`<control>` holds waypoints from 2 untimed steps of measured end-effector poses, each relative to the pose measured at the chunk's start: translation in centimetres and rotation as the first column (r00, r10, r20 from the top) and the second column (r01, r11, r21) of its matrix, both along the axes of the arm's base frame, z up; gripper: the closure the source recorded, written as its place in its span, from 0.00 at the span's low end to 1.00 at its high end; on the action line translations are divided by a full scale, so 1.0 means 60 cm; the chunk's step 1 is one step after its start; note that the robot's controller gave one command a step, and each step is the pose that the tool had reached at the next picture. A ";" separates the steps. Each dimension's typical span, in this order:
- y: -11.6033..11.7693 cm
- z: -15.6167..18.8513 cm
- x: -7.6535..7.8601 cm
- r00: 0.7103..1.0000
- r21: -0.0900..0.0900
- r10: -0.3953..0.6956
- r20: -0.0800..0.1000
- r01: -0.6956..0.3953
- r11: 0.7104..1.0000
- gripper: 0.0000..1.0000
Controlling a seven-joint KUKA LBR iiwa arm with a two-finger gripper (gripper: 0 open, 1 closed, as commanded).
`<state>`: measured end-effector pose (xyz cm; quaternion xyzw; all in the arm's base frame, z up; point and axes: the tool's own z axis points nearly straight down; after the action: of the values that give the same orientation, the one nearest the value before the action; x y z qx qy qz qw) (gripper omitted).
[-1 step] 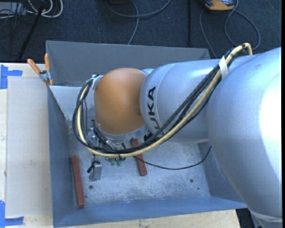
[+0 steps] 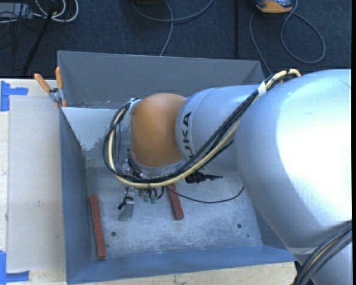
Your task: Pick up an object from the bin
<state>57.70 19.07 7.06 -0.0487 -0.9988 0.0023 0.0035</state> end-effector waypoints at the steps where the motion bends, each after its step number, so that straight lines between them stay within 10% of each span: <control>1: -0.023 -0.001 0.053 0.978 0.004 0.210 0.009 -0.210 0.978 0.00; 2: -0.147 0.134 0.046 0.982 0.000 0.187 0.015 -0.187 0.982 0.00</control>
Offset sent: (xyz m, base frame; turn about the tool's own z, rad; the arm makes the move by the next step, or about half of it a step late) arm 0.0310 -0.0133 -0.0006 -0.2126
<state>60.44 10.27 15.09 0.0451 -0.9990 0.0015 -0.0043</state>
